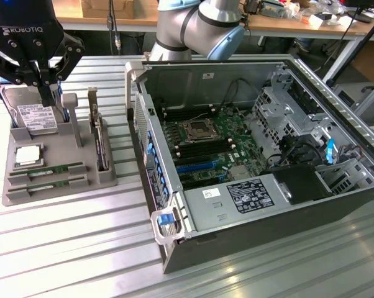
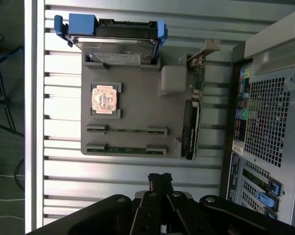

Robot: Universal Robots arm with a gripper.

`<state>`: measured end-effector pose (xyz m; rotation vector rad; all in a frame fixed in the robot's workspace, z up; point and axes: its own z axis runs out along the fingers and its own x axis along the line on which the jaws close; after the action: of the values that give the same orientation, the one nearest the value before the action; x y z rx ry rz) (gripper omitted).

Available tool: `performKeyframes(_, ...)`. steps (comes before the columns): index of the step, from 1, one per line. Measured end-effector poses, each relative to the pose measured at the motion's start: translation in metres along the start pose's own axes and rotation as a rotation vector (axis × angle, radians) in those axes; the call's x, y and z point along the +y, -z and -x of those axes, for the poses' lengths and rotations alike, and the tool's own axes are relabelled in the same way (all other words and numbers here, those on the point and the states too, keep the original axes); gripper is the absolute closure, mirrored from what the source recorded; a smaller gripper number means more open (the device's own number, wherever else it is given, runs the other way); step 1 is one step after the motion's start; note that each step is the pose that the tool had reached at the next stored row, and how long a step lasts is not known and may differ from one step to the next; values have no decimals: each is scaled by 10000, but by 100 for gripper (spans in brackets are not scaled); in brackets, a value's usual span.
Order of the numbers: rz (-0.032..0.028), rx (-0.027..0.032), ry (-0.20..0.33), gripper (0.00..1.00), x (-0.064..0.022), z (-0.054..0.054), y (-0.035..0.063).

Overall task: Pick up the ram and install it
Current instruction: 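Pick up the ram and move it above insertion slot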

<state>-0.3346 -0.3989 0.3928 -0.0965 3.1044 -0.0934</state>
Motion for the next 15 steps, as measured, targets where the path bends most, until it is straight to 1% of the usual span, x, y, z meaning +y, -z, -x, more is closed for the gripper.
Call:
performKeyframes(7, -3, -4, 77, 89, 0, 0, 0)
performKeyframes(8, -1, -9, 166, 89, 0, 0, 0)
performKeyframes(11, 16, -42, 700, 89, 0, 0, 0)
performKeyframes(15, 46, -99, 1622, 89, 0, 0, 0)
